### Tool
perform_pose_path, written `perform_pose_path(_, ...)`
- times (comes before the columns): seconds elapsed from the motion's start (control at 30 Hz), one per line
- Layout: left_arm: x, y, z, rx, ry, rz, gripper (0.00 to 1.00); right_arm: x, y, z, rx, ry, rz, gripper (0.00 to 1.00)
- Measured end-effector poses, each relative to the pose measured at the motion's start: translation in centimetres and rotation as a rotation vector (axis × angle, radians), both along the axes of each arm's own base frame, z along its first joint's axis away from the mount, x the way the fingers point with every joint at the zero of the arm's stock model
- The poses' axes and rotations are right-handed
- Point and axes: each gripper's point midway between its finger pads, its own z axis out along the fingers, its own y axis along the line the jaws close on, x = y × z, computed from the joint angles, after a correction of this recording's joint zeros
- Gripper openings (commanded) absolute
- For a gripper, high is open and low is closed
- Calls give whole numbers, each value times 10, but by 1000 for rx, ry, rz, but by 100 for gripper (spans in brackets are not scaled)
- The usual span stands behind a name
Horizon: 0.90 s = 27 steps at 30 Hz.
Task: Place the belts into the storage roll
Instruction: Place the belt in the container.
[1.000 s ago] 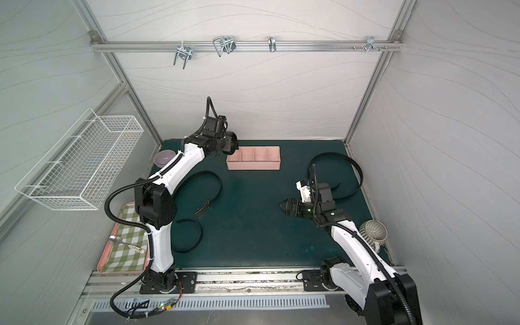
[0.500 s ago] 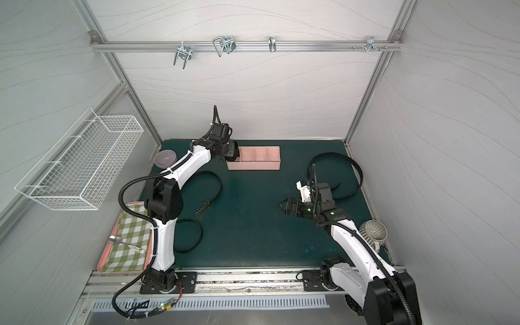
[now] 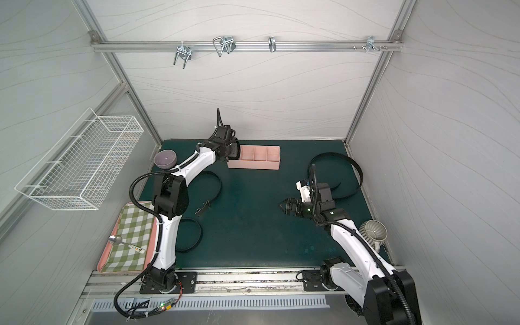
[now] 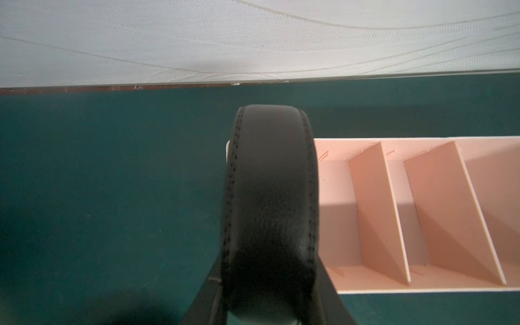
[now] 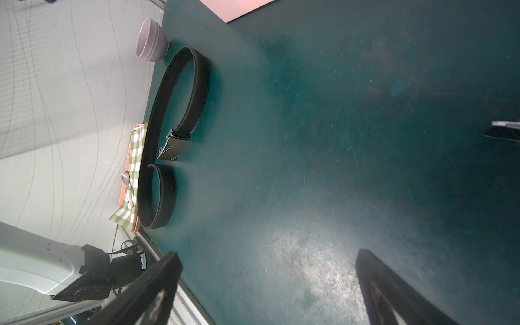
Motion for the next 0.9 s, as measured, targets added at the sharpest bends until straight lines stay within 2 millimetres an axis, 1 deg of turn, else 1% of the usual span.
perform_pose_path(0.13, -5, -5, -21, 0, 0, 3, 0, 0, 0, 0, 0, 1, 1, 99)
perform_pose_path(0.23, -8, -7, -26, 9, -15, 12, 0, 0, 0, 0, 1, 2, 0, 99)
perform_pose_path(0.27, -8, -7, -27, 11, -19, 15, 4, 0, 0, 0, 1, 2, 0, 99)
perform_pose_path(0.3, -8, -7, -26, 13, -24, 17, 15, 0, -1, 0, 2, 2, -2, 99)
perform_pose_path(0.33, -8, -7, -26, 14, -26, 19, 29, 1, -1, 0, 2, 2, -3, 99)
perform_pose_path(0.43, -10, -5, -25, 21, -26, 22, 77, 1, -3, 1, 3, 0, -10, 99)
perform_pose_path(0.47, -12, -4, -25, 26, -21, 22, 90, 2, -3, 1, 3, -3, -14, 99)
perform_pose_path(0.5, -15, -4, -24, 32, -16, 21, 99, 3, -5, 2, 3, -7, -19, 99)
perform_pose_path(0.57, -20, -1, -16, 44, -16, 23, 99, 4, -7, 3, 1, -8, -37, 99)
perform_pose_path(0.67, -28, 4, 19, 44, -48, 24, 99, 8, -16, 1, -29, 5, -84, 99)
perform_pose_path(0.77, -43, 9, 75, 13, -107, 24, 99, 15, -22, 2, -49, 15, -125, 99)
perform_pose_path(0.83, -62, 15, 117, -32, -159, 36, 98, 22, -19, 2, -51, 43, -125, 99)
perform_pose_path(0.87, -74, 19, 132, -56, -176, 46, 98, 26, -16, 1, -57, 61, -116, 99)
perform_pose_path(0.9, -93, 25, 145, -90, -186, 54, 97, 30, -8, -1, -70, 81, -95, 99)
